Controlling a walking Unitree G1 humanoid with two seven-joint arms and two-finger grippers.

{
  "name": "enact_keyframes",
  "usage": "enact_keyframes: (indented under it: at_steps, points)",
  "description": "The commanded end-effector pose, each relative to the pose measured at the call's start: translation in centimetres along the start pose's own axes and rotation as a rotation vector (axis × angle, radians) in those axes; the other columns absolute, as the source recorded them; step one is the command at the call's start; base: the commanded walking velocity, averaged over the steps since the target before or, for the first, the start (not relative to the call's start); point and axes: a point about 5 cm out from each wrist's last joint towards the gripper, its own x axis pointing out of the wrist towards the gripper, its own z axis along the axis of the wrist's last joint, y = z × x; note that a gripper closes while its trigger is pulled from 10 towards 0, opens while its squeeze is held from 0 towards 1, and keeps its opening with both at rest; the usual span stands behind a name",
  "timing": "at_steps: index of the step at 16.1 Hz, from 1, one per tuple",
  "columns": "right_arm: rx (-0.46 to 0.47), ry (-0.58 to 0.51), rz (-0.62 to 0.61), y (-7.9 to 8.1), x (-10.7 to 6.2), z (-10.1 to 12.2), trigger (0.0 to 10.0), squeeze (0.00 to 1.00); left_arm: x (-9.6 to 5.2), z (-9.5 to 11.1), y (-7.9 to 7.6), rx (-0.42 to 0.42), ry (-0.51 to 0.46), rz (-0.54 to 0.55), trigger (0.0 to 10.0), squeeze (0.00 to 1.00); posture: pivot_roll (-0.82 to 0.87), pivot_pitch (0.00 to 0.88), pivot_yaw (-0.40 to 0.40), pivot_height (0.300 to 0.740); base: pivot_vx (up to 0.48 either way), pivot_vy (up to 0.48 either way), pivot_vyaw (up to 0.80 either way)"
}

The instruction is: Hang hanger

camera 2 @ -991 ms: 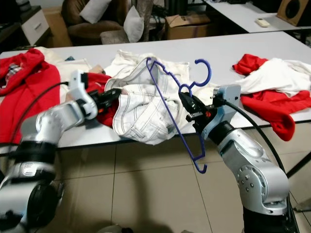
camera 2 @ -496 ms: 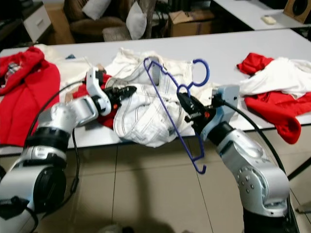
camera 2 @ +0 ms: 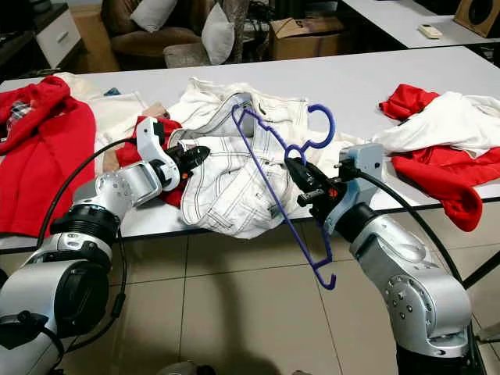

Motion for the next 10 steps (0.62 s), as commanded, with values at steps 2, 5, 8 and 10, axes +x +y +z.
enact_keyframes:
  at_steps: [2,5,8,10]
  points:
    - [-0.013,0.019,-0.009,0.1,0.0,0.0,10.0,0.0,0.0,1.3,-0.3,0.083,-0.058,0.017,0.0,0.0,-0.14,0.0,0.103,0.74,0.0,0.0,0.0]
    - [-0.012,0.1,-0.108,-1.0,0.5,-1.2,10.0,0.0,0.0,3.9,-2.4,0.553,-0.159,-0.011,0.0,0.0,-0.14,0.0,0.119,0.74,0.0,0.0,0.0]
    - [-0.009,0.188,-0.214,-2.7,1.6,-2.2,10.0,0.0,-0.6,6.9,-8.8,1.205,-0.242,-0.259,0.0,0.0,-0.13,0.0,0.144,0.74,0.0,0.0,0.0]
    - [-0.025,0.193,-0.203,-2.9,2.2,-2.0,10.0,0.0,-0.9,6.3,-10.8,1.314,-0.201,-0.414,0.0,0.0,-0.13,0.0,0.155,0.74,0.0,0.0,0.0]
